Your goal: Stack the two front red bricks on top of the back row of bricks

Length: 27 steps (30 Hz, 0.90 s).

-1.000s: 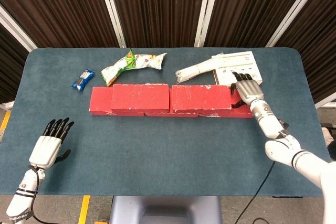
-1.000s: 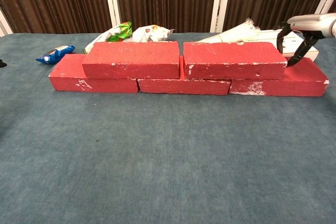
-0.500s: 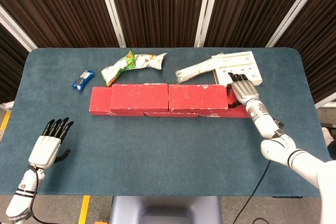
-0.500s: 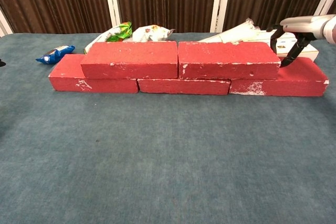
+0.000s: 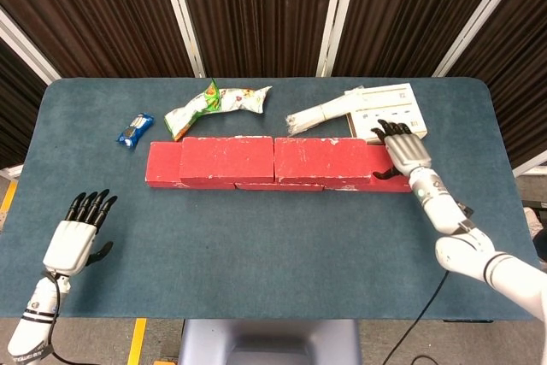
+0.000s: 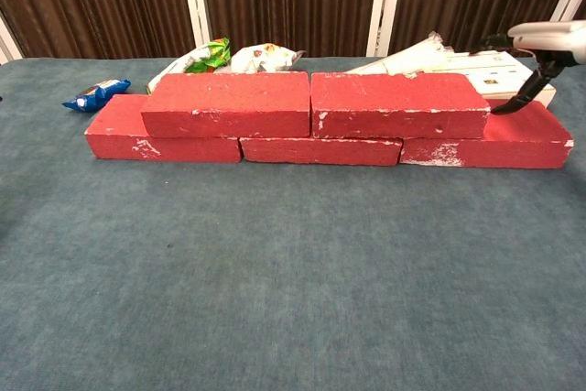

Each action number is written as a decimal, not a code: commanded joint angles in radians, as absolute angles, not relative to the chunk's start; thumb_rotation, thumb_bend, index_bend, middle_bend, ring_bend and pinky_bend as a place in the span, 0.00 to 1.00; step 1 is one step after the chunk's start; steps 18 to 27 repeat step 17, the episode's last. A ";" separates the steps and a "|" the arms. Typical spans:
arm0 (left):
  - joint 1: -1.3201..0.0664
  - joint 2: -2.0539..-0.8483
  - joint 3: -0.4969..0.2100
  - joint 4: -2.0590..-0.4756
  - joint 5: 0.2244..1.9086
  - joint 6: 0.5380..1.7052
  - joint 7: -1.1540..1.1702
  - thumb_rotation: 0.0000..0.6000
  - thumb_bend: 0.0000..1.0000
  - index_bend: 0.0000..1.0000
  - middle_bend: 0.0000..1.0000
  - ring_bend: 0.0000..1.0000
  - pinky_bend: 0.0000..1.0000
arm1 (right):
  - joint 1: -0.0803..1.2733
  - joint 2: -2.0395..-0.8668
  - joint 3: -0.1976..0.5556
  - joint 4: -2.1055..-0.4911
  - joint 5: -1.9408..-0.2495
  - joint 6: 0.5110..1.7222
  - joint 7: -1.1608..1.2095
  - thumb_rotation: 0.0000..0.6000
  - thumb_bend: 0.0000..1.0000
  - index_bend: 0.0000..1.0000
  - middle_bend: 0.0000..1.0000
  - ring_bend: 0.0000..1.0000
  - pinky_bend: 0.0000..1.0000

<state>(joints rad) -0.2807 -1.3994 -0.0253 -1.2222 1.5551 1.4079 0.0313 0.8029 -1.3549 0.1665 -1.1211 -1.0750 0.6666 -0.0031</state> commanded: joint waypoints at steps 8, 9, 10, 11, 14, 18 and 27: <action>-0.248 -1.429 -0.087 -1.206 1.503 1.489 0.090 1.00 0.31 0.00 0.00 0.00 0.02 | 0.317 -1.282 -0.063 -1.545 -1.444 1.445 -0.182 1.00 0.19 0.00 0.00 0.00 0.00; -0.246 -1.428 -0.092 -1.207 1.498 1.494 0.094 1.00 0.31 0.00 0.00 0.00 0.02 | 0.277 -1.306 -0.073 -1.523 -1.467 1.505 -0.180 1.00 0.19 0.00 0.00 0.00 0.00; -0.244 -1.427 -0.094 -1.208 1.494 1.496 0.097 1.00 0.32 0.00 0.00 0.00 0.02 | 0.257 -1.315 -0.078 -1.515 -1.467 1.523 -0.185 1.00 0.19 0.00 0.00 0.00 0.00; -0.243 -1.425 -0.097 -1.210 1.490 1.497 0.098 1.00 0.32 0.00 0.00 0.00 0.02 | 0.251 -1.308 -0.086 -1.517 -1.476 1.522 -0.196 1.00 0.19 0.00 0.00 0.00 0.00; -0.241 -1.418 -0.103 -1.216 1.474 1.488 0.107 1.00 0.33 0.00 0.00 0.00 0.02 | 0.238 -1.292 -0.070 -1.525 -1.483 1.536 -0.167 1.00 0.19 0.00 0.00 0.00 0.00; -0.241 -1.407 -0.099 -1.236 1.469 1.470 0.110 1.00 0.33 0.00 0.00 0.00 0.02 | 0.227 -1.278 -0.056 -1.539 -1.466 1.527 -0.172 1.00 0.19 0.00 0.00 0.00 0.00; -0.241 -1.407 -0.099 -1.236 1.469 1.470 0.110 1.00 0.33 0.00 0.00 0.00 0.02 | 0.227 -1.278 -0.056 -1.539 -1.466 1.527 -0.172 1.00 0.19 0.00 0.00 0.00 0.00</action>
